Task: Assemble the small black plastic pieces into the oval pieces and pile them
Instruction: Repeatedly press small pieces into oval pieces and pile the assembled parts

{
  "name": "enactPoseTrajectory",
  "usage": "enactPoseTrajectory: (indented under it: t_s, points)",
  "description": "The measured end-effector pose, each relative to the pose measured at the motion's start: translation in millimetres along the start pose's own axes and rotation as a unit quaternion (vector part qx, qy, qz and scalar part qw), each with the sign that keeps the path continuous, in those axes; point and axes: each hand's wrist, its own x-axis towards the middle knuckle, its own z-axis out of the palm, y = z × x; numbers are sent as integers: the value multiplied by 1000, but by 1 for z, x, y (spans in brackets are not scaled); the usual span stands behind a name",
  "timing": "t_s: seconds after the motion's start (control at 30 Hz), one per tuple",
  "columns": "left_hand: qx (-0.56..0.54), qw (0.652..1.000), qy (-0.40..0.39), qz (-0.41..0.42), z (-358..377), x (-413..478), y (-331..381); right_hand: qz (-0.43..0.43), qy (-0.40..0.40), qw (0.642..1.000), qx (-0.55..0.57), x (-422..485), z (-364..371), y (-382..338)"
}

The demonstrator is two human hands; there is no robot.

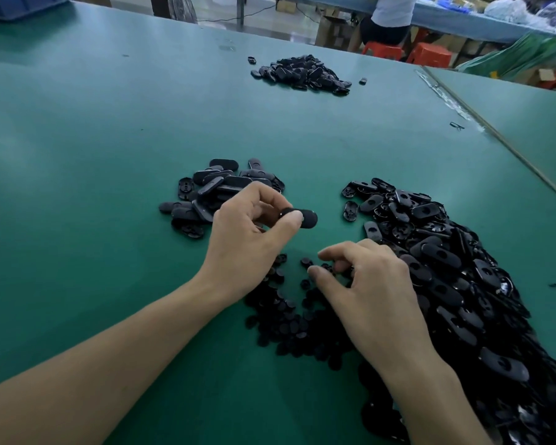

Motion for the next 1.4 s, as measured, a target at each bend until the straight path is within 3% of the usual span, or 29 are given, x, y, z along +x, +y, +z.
enactPoseTrajectory:
  t_s: [0.87,1.13,1.4]
  points:
    - [18,999,42,1,-2,1,0,81,-34,996,-18,-4,2,-4]
    - [4,1000,13,26,-1,-4,1,47,39,993,98,-4,1,-11]
    - [25,998,-7,57,0,-4,2,-1,83,989,119,-2,2,-7]
